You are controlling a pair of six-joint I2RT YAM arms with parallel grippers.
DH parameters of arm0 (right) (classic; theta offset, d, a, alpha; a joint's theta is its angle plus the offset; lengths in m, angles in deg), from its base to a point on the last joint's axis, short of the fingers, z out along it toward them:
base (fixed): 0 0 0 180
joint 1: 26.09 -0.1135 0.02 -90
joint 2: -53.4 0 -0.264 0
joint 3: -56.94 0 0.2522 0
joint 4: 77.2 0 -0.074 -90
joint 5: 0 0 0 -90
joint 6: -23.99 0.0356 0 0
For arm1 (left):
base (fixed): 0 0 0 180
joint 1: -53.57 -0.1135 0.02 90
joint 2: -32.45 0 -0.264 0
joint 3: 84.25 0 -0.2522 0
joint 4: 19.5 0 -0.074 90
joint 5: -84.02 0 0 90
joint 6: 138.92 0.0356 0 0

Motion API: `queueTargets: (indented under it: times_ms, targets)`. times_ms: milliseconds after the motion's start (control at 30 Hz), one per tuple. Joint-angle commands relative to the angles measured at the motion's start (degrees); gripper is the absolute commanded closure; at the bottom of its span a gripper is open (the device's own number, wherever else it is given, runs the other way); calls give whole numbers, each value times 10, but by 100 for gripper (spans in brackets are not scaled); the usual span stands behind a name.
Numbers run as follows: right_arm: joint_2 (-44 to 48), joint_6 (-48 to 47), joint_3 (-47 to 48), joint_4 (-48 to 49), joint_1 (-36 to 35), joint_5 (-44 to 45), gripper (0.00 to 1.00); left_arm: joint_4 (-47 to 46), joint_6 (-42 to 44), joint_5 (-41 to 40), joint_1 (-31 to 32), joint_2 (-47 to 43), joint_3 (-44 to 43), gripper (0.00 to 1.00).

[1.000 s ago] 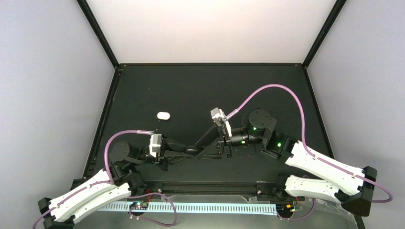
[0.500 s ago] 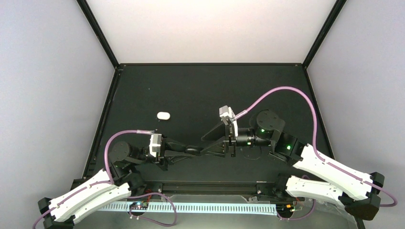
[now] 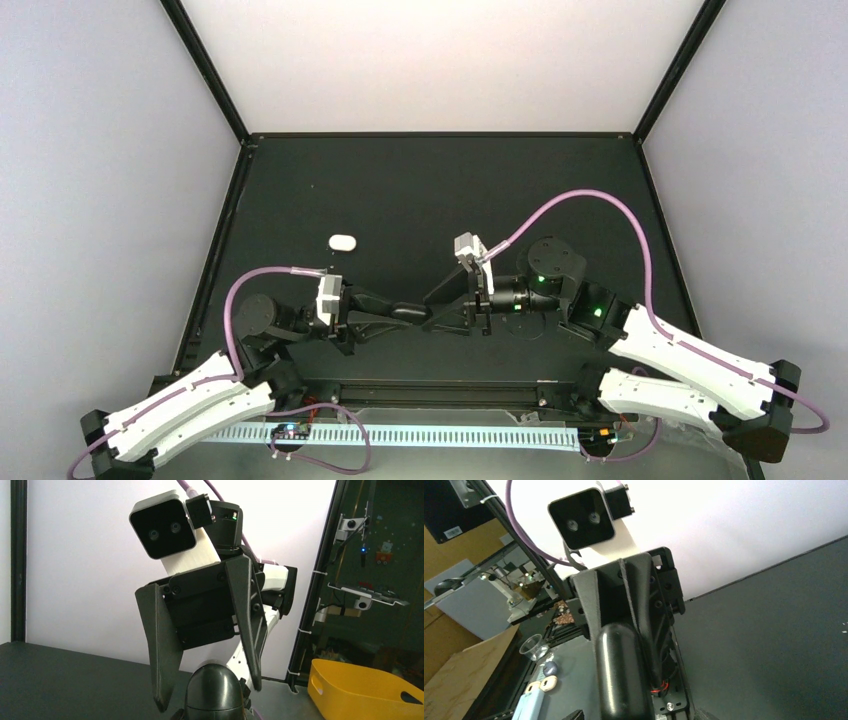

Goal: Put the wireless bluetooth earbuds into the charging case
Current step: Close the charging case.

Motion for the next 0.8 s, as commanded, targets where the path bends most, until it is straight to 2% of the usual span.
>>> queueTargets:
  times_ms: [0, 333, 533, 767]
  targets:
    - [6, -11, -23, 31, 2, 23, 44, -41, -33, -2, 3, 15, -2, 98]
    - [32, -16, -49, 62, 3, 52, 45, -69, -73, -18, 3, 30, 3, 98]
    - [69, -11, -77, 80, 2, 83, 45, -121, -116, -9, 3, 52, 6, 98]
    - [85, -6, -81, 82, 2, 89, 45, -133, -126, -11, 3, 56, 9, 98]
